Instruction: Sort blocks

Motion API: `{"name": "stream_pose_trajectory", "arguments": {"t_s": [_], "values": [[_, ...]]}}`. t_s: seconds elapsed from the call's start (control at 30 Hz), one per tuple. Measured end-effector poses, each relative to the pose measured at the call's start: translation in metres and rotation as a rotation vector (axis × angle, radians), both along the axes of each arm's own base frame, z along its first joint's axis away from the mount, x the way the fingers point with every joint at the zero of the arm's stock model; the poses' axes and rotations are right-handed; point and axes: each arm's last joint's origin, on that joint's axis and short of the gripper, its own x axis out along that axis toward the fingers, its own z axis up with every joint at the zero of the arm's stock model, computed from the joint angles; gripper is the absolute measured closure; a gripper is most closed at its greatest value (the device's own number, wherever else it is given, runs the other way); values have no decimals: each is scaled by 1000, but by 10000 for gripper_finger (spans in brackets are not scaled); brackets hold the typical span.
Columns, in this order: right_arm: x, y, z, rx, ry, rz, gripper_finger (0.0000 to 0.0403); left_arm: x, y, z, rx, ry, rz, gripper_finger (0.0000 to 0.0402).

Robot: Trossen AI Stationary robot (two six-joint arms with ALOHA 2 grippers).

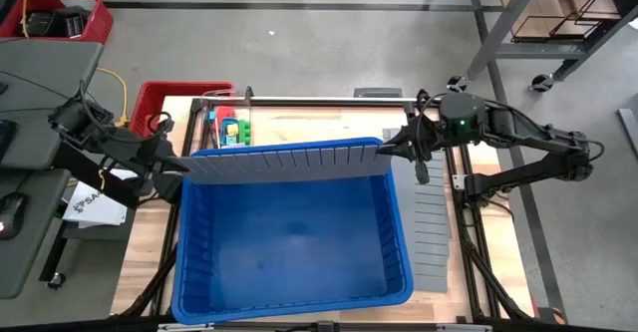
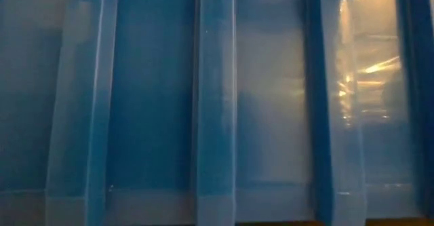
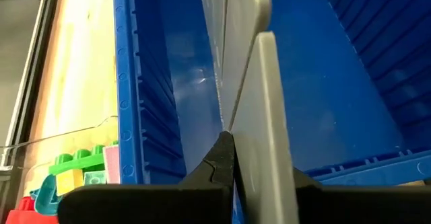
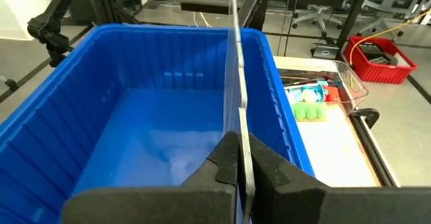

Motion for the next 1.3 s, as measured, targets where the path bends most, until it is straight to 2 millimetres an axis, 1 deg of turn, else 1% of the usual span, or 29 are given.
{"name": "stream_pose_trajectory", "arguments": {"t_s": [0.3, 0.57, 0.83, 0.97, 1.3], "values": [[1, 0, 0, -18, -1, -2, 403, -1, 0, 0, -22, 1, -8, 400], [8, -2, -5, -58, 23, -25, 403, -1, 0, 0, -19, 4, -7, 401], [18, -15, -11, -94, 51, -71, 403, -2, 0, -1, -20, 10, -8, 401], [20, -21, -5, -110, -11, -95, 403, -2, 0, 0, -23, 5, -9, 401], [19, -22, -8, -50, 11, -98, 403, -2, 0, 0, -19, 0, -4, 401]]}}
